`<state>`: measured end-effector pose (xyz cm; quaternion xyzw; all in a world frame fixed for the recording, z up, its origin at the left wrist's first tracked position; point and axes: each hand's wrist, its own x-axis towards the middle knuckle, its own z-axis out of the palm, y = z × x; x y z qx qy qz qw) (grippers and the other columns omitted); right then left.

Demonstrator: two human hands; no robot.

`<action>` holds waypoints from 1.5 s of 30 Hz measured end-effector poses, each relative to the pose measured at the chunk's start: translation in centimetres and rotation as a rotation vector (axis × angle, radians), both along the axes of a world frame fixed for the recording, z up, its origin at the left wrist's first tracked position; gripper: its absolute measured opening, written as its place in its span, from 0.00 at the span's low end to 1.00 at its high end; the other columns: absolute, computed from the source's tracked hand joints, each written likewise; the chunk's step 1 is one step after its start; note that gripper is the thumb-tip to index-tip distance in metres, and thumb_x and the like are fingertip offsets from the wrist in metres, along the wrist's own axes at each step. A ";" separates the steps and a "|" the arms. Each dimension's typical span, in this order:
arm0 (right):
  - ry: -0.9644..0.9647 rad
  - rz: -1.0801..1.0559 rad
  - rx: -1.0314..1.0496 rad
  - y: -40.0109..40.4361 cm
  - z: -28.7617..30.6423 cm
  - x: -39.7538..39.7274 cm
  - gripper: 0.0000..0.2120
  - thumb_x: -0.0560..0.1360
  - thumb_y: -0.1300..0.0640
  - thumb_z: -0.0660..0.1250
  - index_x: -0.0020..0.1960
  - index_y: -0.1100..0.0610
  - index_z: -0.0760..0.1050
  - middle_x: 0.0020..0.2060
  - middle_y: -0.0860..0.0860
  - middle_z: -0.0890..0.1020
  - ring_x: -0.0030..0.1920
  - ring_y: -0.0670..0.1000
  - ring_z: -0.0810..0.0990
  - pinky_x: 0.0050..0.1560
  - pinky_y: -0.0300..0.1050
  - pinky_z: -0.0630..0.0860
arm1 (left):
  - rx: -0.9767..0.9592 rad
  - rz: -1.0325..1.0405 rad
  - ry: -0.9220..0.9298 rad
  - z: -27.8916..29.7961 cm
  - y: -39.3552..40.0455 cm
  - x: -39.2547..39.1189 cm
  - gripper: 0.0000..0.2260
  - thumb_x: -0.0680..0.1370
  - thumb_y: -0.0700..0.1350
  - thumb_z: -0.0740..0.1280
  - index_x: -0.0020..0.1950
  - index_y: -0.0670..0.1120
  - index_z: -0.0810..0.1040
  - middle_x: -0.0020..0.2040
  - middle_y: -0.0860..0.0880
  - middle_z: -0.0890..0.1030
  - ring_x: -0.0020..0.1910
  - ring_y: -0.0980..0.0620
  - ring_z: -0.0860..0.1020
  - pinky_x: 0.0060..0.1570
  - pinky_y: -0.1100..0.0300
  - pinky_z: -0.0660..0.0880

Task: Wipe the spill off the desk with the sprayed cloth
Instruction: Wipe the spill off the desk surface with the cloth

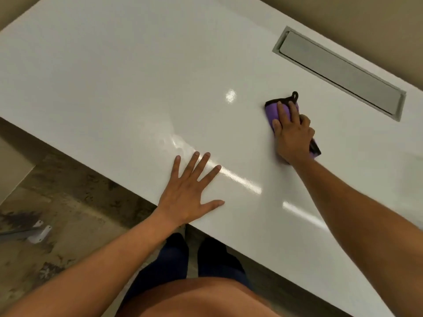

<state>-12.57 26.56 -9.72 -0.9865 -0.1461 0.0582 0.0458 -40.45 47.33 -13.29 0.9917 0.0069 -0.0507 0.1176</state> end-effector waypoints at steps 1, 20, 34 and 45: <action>0.009 -0.012 0.010 -0.5 -0.1 -3.1 0.26 0.86 0.44 0.51 0.83 0.43 0.56 0.83 0.50 0.59 0.73 0.65 0.66 0.67 0.64 0.67 | -0.003 0.006 -0.005 0.0 0.0 -0.1 0.42 0.80 0.79 0.49 0.89 0.58 0.51 0.91 0.47 0.46 0.89 0.44 0.43 0.84 0.30 0.44; 0.015 -0.774 0.000 -18.7 0.3 -13.6 0.26 0.86 0.45 0.51 0.84 0.44 0.53 0.85 0.50 0.55 0.73 0.63 0.66 0.65 0.66 0.68 | 0.079 -0.053 -0.019 -0.1 0.3 -0.2 0.44 0.80 0.76 0.49 0.89 0.53 0.54 0.90 0.42 0.53 0.89 0.39 0.49 0.82 0.28 0.46; -0.024 -0.501 0.045 -16.6 -0.5 -29.3 0.27 0.86 0.47 0.56 0.83 0.40 0.52 0.84 0.48 0.60 0.78 0.58 0.66 0.72 0.59 0.70 | 0.089 -0.036 0.030 0.0 0.2 0.3 0.44 0.79 0.77 0.50 0.89 0.53 0.57 0.90 0.43 0.54 0.89 0.39 0.51 0.81 0.41 0.32; -0.056 -0.781 0.080 -20.0 -0.4 -6.2 0.25 0.86 0.47 0.53 0.83 0.46 0.58 0.84 0.52 0.58 0.75 0.68 0.63 0.71 0.73 0.63 | 0.087 -0.049 -0.010 -0.1 0.0 0.1 0.43 0.80 0.78 0.49 0.89 0.56 0.50 0.90 0.45 0.48 0.89 0.41 0.48 0.84 0.28 0.47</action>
